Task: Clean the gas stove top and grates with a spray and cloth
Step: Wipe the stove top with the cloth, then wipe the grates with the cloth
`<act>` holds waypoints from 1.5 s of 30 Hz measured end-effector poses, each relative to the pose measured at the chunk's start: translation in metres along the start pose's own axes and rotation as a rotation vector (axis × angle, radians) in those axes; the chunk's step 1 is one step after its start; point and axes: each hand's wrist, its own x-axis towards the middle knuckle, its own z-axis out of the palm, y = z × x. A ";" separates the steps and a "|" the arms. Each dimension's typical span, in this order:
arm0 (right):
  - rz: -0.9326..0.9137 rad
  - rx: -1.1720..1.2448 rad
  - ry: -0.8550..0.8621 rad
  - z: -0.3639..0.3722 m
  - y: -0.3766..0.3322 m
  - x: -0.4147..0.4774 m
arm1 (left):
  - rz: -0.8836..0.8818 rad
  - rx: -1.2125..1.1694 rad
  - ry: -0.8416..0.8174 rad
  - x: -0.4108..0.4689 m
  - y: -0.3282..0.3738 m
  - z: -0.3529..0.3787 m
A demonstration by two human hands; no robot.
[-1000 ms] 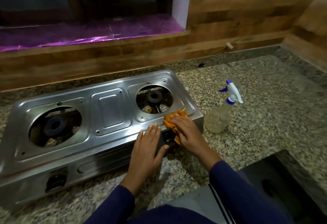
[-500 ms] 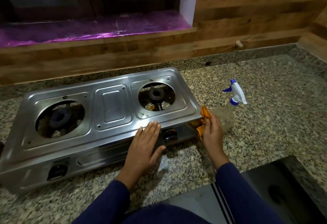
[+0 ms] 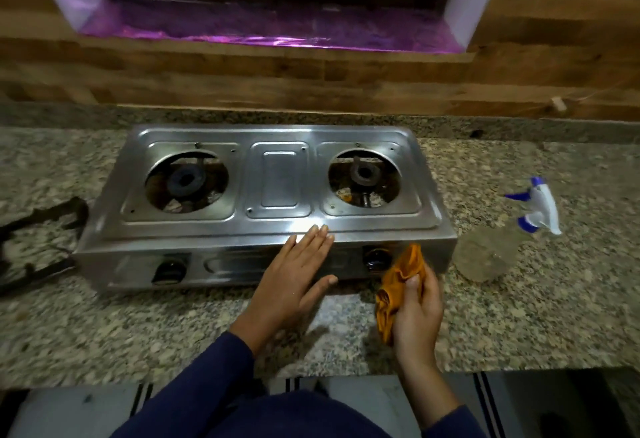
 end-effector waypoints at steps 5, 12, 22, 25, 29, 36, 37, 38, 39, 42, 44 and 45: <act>-0.092 0.080 -0.338 0.081 -0.038 -0.018 | -0.249 -0.059 0.253 -0.052 -0.060 -0.053; -0.199 0.117 -0.697 0.235 -0.062 -0.099 | -0.732 -0.107 0.660 -0.160 -0.161 -0.139; -0.440 -0.213 -1.042 0.457 -0.027 -0.249 | -1.556 -0.759 0.456 -0.297 -0.323 -0.194; -0.478 -0.330 -0.999 0.489 -0.015 -0.265 | -1.620 -1.047 0.402 -0.307 -0.359 -0.190; -0.626 -0.433 -1.017 0.490 -0.004 -0.276 | -1.630 -1.287 0.487 -0.286 -0.375 -0.195; -0.995 -0.862 -1.048 0.502 0.023 -0.290 | -1.675 -1.469 0.554 -0.260 -0.396 -0.193; -1.017 -0.912 -1.066 0.501 0.026 -0.294 | -1.694 -1.464 0.556 -0.259 -0.396 -0.194; -1.046 -0.925 -1.078 0.500 0.025 -0.297 | -1.703 -1.464 0.542 -0.258 -0.397 -0.195; -1.068 -0.903 -1.089 0.499 0.023 -0.297 | -1.705 -1.463 0.523 -0.256 -0.400 -0.197; -1.031 -0.695 -1.153 0.486 0.014 -0.288 | -1.710 -1.416 0.484 -0.253 -0.409 -0.196; -0.930 -0.534 -1.113 0.471 0.006 -0.280 | -1.703 -1.331 0.482 -0.252 -0.412 -0.193; -0.895 -0.485 -1.037 0.465 0.002 -0.276 | -1.697 -1.288 0.483 -0.251 -0.413 -0.191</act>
